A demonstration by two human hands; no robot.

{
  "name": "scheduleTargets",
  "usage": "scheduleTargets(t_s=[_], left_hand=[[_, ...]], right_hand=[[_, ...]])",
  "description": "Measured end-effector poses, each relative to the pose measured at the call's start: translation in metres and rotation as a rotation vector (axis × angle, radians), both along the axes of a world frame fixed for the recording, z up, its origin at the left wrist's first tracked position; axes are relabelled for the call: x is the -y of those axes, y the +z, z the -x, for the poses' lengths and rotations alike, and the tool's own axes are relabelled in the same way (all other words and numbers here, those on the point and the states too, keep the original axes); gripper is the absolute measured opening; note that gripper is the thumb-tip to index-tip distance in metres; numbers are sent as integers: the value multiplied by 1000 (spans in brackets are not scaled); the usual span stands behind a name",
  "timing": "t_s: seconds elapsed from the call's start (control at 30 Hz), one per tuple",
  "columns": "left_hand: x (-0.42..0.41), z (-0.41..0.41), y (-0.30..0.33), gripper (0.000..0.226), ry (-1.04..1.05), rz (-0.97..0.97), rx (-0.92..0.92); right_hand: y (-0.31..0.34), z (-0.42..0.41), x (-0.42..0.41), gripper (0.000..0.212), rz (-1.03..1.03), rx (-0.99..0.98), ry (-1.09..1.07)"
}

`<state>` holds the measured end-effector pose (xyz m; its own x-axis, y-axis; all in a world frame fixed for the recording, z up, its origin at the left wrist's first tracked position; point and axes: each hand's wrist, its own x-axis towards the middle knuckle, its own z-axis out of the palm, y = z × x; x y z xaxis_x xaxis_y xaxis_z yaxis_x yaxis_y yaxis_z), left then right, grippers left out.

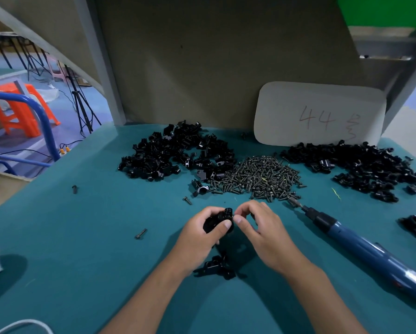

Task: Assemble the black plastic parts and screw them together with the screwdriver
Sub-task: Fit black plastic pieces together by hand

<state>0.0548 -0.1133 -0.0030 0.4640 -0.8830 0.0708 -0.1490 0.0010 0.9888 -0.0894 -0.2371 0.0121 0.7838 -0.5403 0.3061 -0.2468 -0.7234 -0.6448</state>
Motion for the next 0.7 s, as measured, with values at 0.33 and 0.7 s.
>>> scheduleTargets(t_s=[0.33, 0.7], left_hand=[[0, 0, -1, 16, -54, -13, 89], [0, 1, 2, 20, 58, -7, -21]], right_hand=[[-2, -10, -17, 43, 292, -128, -142], [6, -3, -9, 25, -271, 106, -178]])
